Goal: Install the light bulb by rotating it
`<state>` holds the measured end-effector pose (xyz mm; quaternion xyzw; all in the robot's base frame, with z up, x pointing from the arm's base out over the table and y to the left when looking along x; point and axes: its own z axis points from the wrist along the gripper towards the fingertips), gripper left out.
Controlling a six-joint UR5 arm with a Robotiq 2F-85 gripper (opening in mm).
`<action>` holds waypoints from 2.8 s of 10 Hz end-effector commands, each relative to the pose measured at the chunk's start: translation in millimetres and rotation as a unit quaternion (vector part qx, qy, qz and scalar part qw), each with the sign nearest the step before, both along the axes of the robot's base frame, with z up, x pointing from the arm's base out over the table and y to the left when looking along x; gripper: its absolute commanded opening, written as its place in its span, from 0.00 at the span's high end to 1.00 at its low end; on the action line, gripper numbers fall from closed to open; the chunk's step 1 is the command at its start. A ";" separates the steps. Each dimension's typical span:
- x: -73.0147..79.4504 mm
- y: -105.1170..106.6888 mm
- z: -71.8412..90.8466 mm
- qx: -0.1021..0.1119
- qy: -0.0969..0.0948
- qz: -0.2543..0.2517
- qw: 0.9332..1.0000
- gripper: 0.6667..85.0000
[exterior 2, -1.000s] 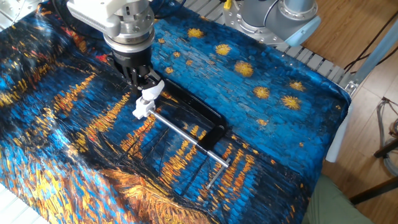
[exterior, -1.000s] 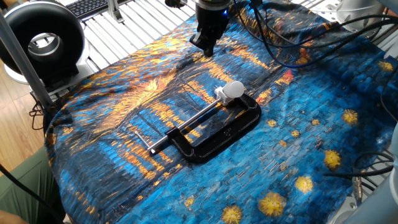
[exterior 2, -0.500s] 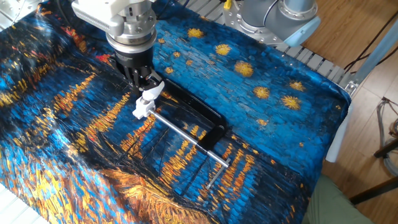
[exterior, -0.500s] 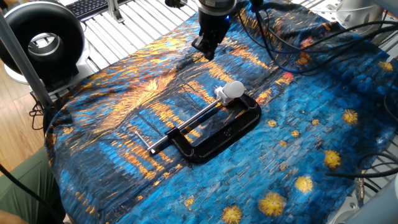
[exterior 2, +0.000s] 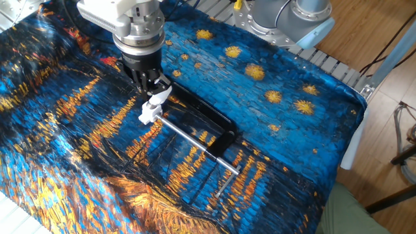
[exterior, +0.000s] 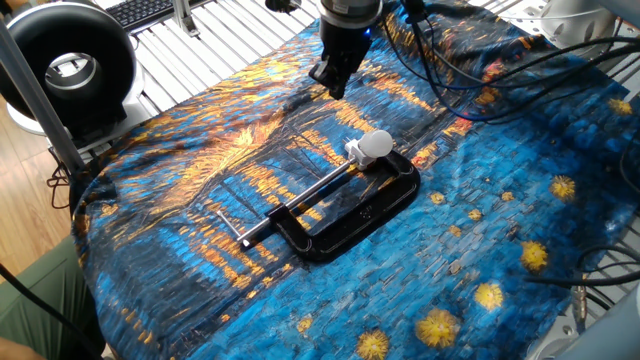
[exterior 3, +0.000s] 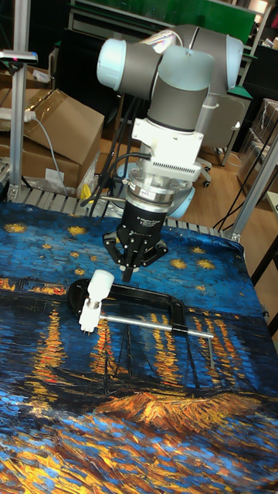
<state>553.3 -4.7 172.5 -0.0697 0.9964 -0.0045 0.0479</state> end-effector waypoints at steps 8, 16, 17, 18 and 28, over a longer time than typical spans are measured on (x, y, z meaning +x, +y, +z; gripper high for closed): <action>-3.3 5.9 2.4 0.015 0.008 -0.034 0.999 0.99; -46.8 -30.7 0.4 0.040 -0.016 0.003 0.999 0.99; -56.5 -35.8 -1.1 0.044 -0.016 0.003 0.999 0.99; -66.6 -39.3 -2.0 0.049 -0.014 0.000 0.999 0.99; -80.6 -36.4 -18.3 0.076 -0.079 0.004 0.994 0.63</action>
